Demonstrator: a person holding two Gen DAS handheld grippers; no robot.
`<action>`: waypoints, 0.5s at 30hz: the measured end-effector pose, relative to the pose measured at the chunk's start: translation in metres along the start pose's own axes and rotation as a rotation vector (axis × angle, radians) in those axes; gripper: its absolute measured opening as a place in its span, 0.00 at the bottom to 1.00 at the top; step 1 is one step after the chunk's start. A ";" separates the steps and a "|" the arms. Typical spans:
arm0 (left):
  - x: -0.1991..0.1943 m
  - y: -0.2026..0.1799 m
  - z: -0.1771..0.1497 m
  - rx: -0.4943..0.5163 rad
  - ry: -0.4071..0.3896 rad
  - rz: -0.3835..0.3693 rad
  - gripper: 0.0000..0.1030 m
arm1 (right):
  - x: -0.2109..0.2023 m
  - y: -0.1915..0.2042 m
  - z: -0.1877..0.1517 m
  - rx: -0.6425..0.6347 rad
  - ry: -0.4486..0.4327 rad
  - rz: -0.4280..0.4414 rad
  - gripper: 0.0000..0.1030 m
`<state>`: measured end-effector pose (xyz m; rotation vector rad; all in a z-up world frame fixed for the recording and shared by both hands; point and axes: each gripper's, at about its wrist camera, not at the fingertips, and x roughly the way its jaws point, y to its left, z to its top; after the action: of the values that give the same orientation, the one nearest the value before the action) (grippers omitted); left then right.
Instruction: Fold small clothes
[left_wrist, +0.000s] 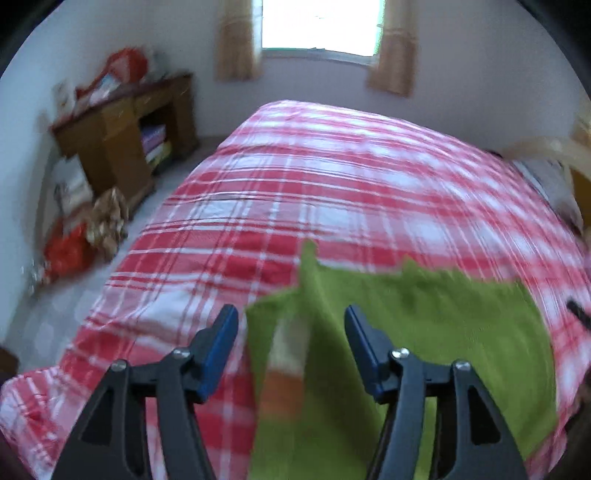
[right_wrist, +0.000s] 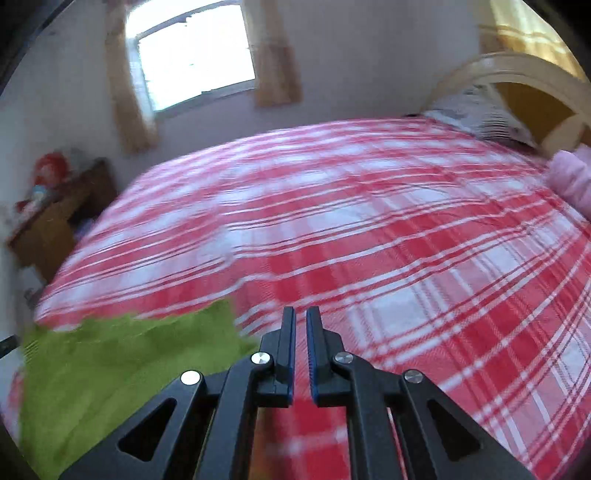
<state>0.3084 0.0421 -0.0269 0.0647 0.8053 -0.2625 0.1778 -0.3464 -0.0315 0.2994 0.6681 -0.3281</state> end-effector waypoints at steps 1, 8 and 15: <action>-0.012 -0.005 -0.012 0.027 0.000 -0.014 0.61 | -0.010 0.008 -0.008 -0.039 0.025 0.063 0.05; -0.038 -0.054 -0.074 0.155 0.024 -0.119 0.61 | -0.039 0.089 -0.073 -0.374 0.177 0.404 0.05; 0.024 -0.051 -0.062 0.096 0.073 -0.019 0.61 | 0.027 0.131 -0.078 -0.537 0.310 0.448 0.05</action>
<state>0.2674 -0.0026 -0.0848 0.1577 0.8665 -0.3180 0.2050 -0.2041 -0.0856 -0.0228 0.9400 0.3342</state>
